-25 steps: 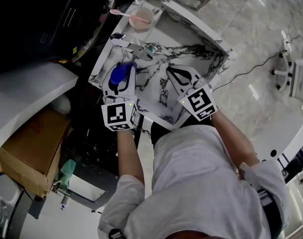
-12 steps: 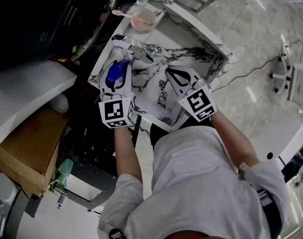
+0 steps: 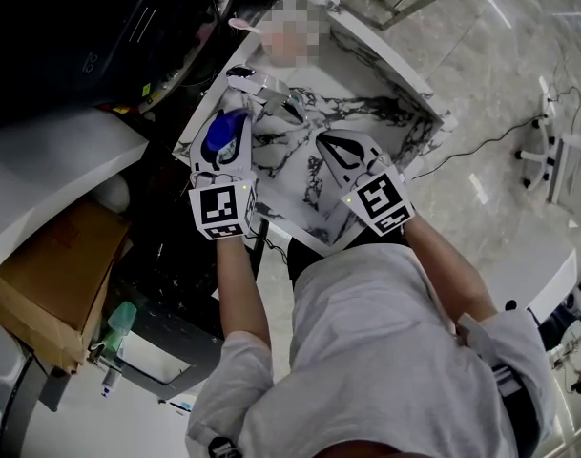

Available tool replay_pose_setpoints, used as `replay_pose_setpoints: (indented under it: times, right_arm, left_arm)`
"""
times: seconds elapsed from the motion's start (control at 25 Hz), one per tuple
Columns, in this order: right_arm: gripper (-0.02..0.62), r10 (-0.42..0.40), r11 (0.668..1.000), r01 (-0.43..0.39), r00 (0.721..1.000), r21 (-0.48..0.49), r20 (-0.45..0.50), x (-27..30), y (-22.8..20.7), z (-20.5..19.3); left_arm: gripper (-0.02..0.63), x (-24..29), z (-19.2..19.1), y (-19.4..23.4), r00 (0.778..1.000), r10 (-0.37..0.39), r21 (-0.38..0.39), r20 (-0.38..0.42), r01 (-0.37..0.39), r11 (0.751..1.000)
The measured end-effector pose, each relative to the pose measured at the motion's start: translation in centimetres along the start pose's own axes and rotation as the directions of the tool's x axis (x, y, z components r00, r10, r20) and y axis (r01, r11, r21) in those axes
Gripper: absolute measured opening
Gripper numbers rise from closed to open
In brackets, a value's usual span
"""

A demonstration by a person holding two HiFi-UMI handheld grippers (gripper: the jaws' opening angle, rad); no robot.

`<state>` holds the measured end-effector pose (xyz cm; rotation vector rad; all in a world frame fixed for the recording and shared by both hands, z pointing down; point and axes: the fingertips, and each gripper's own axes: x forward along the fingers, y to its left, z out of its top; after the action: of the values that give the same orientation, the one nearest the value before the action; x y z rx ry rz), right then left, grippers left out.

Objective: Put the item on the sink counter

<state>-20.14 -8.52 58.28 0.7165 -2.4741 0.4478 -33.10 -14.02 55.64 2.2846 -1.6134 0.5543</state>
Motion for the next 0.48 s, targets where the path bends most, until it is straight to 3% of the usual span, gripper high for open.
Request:
replay_pose_setpoints:
  times: [0.48]
  right_arm:
    - [0.005, 0.006, 1.000, -0.006, 1.000, -0.004, -0.008, 0.50, 0.05, 0.14]
  left_arm:
    - [0.166, 0.81, -0.95, 1.01, 1.000, 0.012, 0.014, -0.023, -0.012, 1.000]
